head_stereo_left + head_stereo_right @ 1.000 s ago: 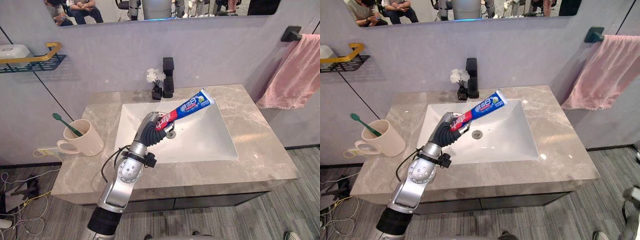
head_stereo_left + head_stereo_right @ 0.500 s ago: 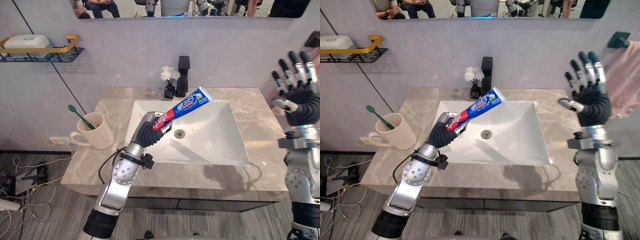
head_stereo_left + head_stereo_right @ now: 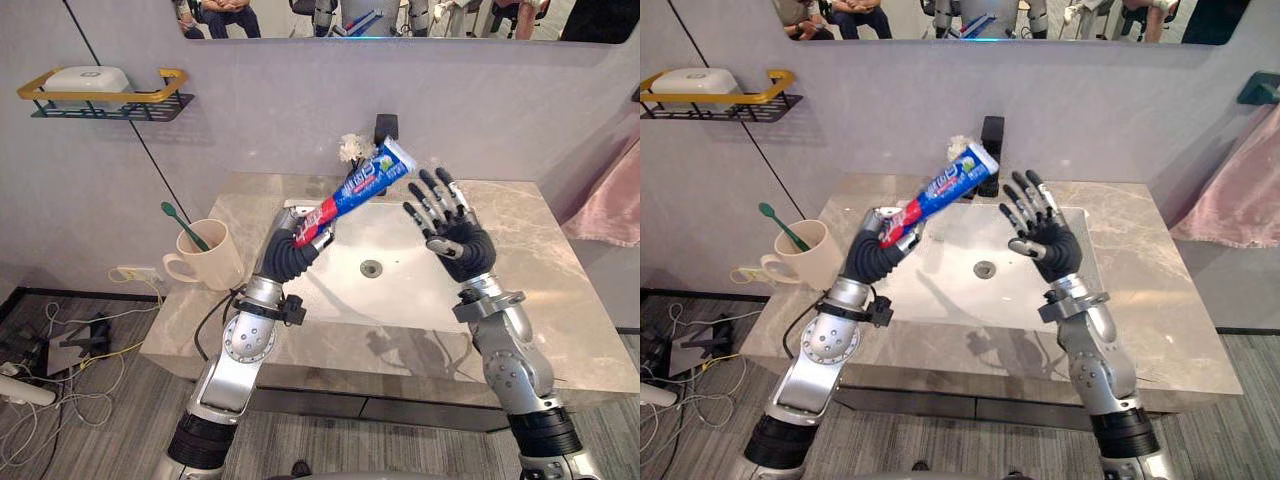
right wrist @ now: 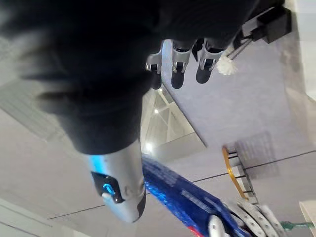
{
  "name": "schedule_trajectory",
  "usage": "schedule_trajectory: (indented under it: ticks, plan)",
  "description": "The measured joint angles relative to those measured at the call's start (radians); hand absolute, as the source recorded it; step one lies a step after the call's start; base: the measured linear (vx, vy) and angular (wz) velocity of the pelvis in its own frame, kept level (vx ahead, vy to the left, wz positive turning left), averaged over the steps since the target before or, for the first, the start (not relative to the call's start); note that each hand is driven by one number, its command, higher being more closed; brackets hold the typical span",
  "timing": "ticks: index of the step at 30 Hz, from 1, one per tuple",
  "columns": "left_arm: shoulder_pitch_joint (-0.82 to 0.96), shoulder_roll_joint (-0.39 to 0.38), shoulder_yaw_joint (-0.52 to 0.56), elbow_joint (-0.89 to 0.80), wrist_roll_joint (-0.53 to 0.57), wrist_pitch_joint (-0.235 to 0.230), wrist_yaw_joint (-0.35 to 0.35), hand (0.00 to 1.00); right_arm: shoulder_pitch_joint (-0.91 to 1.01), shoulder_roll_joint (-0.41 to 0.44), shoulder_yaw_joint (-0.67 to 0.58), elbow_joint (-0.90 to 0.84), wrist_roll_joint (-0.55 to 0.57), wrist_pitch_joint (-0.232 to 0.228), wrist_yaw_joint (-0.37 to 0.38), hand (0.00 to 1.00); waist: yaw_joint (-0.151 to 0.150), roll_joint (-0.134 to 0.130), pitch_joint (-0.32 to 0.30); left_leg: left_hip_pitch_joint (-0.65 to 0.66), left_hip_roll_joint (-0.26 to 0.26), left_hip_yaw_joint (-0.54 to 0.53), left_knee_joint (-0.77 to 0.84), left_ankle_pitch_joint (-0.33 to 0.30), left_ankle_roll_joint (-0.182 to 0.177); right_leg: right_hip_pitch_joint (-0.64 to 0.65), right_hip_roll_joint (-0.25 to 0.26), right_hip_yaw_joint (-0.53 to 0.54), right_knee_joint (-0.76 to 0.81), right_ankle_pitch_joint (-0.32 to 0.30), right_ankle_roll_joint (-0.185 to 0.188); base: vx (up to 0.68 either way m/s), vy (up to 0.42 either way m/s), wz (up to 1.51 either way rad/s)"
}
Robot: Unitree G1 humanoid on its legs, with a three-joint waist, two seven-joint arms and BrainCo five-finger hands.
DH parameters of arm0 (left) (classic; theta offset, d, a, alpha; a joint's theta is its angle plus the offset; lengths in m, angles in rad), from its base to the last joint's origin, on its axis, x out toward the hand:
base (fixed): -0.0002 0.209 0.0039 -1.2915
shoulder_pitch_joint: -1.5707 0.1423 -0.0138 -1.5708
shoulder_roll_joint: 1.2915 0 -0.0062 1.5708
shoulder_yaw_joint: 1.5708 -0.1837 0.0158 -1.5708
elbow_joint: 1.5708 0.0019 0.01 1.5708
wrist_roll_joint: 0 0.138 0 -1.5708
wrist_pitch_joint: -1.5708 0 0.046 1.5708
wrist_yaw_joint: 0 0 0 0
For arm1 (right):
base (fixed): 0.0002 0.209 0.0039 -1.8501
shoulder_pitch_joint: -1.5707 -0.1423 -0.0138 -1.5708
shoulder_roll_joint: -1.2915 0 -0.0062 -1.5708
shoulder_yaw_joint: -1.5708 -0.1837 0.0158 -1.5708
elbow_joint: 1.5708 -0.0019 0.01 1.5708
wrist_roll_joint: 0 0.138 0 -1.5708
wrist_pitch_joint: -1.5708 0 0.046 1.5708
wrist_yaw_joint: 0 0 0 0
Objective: Organize washtable
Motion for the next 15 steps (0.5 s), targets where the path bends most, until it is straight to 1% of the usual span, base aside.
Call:
schedule_trajectory:
  ticks: [4, 9, 12, 15]
  plan:
    - [0.0, -0.014, -0.009, -0.009, -0.002, 0.0, 0.0, 1.0, 0.0, 0.023, 0.039, 0.0, 0.004, 0.001, -0.001, 0.0, 0.002, -0.001, 0.0, 0.004, -0.002, 0.0, -0.009, 0.003, 0.003, 0.0, -0.001, -0.001, -0.001, 0.0, 0.0, 0.0, 0.0, 0.0]
    - [0.0, -0.018, -0.055, -0.007, -0.015, 0.002, 0.002, 1.0, -0.005, 0.06, 0.056, 0.001, 0.033, -0.002, -0.009, 0.0, 0.003, -0.002, -0.001, 0.004, -0.003, 0.0, -0.012, 0.005, 0.003, 0.002, -0.002, -0.001, -0.006, 0.002, 0.002, 0.0, 0.0, 0.0]
    - [0.0, -0.02, -0.078, -0.002, -0.028, 0.003, 0.002, 1.0, -0.026, 0.068, 0.079, 0.0, 0.034, -0.009, -0.01, 0.0, 0.002, -0.003, -0.002, 0.009, -0.002, 0.0, -0.029, 0.016, 0.003, 0.0, -0.001, -0.002, -0.007, 0.004, 0.003, -0.01, -0.006, 0.01]
    - [0.001, -0.038, -0.09, 0.015, -0.03, 0.004, 0.002, 1.0, -0.042, 0.08, 0.089, 0.0, 0.043, -0.009, -0.018, 0.0, 0.004, -0.004, -0.002, 0.012, -0.003, -0.004, -0.045, 0.028, 0.004, -0.002, 0.0, -0.006, -0.008, 0.006, 0.005, -0.02, -0.012, 0.04]
